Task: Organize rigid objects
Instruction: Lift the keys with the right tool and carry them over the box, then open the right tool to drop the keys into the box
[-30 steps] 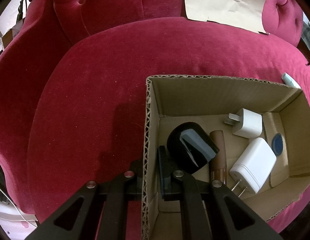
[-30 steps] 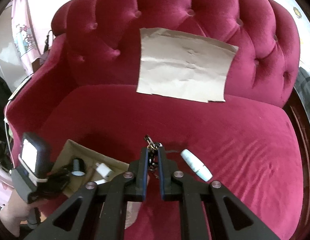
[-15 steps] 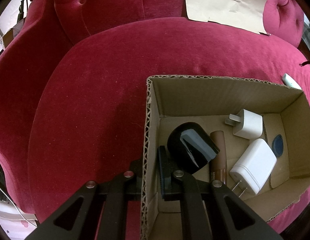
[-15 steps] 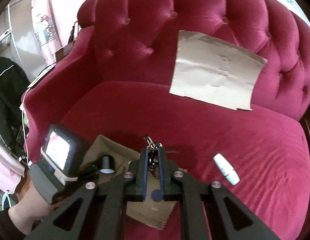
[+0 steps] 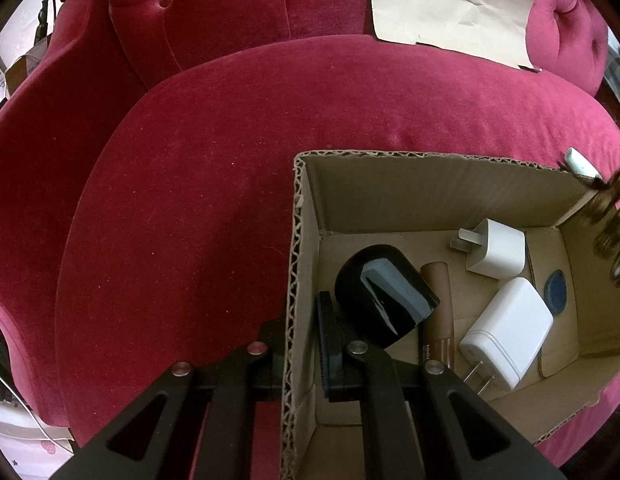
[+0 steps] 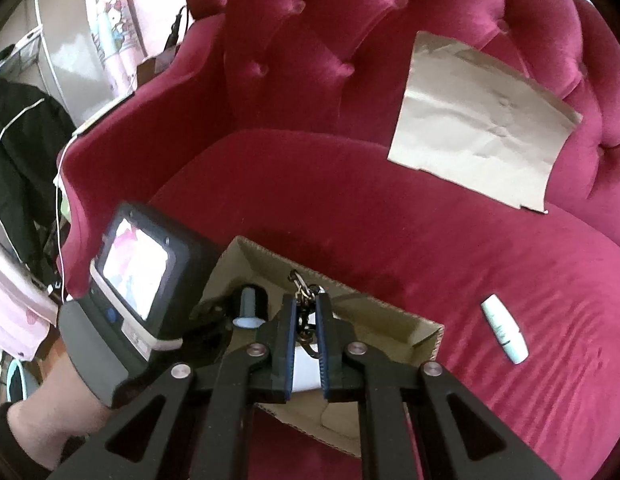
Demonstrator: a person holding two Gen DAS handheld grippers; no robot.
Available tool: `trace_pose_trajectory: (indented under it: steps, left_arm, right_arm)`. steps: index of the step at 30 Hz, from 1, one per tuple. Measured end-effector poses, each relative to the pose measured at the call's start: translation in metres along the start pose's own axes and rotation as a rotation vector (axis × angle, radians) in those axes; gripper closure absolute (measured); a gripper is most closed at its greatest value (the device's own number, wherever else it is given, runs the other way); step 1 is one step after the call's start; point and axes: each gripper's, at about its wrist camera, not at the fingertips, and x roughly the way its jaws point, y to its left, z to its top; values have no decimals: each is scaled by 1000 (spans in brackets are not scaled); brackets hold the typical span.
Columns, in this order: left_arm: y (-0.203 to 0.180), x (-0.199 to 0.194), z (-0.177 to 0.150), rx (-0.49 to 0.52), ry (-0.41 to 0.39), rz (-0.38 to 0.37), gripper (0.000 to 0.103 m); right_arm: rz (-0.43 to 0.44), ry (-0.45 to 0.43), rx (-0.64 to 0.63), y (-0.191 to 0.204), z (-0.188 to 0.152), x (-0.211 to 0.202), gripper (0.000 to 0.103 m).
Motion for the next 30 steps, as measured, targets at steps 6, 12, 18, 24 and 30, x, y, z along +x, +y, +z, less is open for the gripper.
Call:
trace_pose_trajectory:
  steps: [6, 12, 18, 24, 30]
  left_arm:
    - [1, -1, 0, 1, 0, 0, 94]
    - [1, 0, 0, 0, 0, -1, 94]
    - [1, 0, 0, 0, 0, -2, 94]
    - [2, 0, 0, 0, 1, -2, 94]
    - [1, 0, 1, 1, 1, -1, 94]
  right_arm:
    - [3, 41, -17, 4, -10, 18, 95]
    - [15, 71, -15, 4, -18, 33, 95]
    - [23, 103, -16, 5, -26, 45, 95]
    - [23, 108, -16, 5, -31, 48, 95]
    - [29, 98, -10, 3, -31, 44, 94]
